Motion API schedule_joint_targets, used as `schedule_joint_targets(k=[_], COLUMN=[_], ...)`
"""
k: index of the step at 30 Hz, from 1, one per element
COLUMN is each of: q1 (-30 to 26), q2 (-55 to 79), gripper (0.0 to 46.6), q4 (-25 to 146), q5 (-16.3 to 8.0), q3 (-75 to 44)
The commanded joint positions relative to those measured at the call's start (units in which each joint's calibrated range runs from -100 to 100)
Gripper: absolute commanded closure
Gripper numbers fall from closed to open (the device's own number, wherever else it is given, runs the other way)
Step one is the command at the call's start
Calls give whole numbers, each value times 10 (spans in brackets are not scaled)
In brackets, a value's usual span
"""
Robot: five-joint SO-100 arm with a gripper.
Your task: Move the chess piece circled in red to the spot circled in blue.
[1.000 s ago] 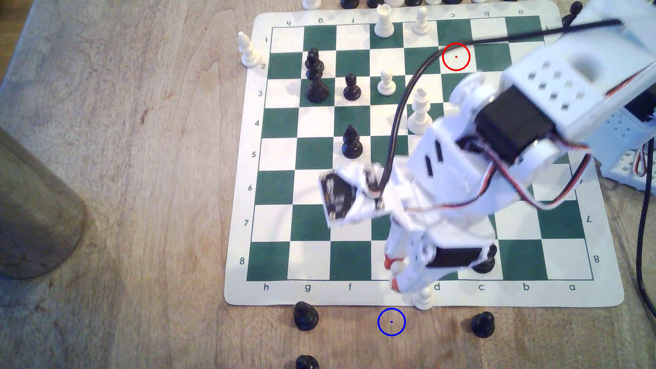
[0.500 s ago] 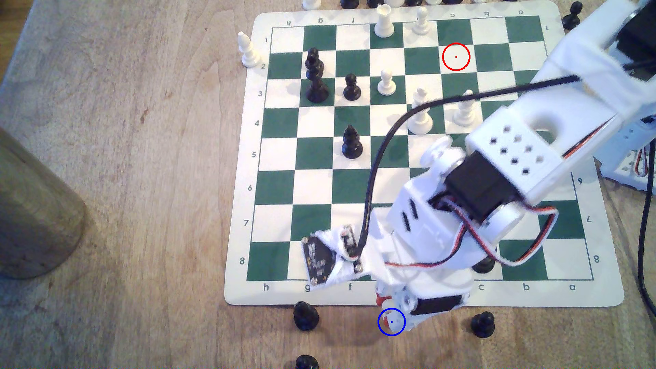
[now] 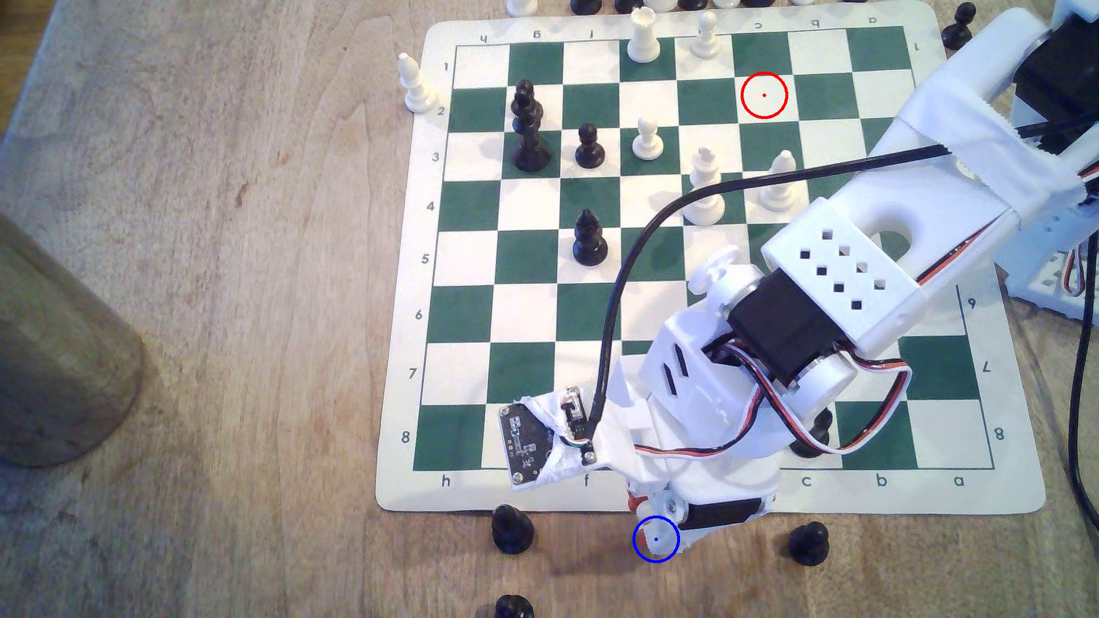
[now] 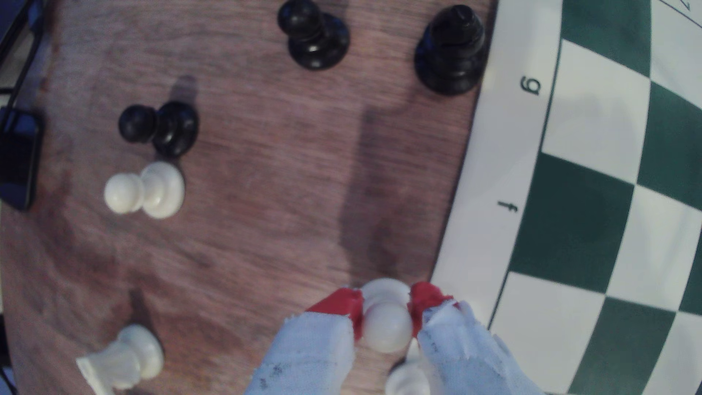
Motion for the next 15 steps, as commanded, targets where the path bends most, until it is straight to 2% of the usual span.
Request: schedule_joint_targets(k=[1, 15], q1=[3, 5], q2=[-10, 14], gripper=[464, 464], q4=[-8, -10], q5=[-1, -2], q3=[-54, -69])
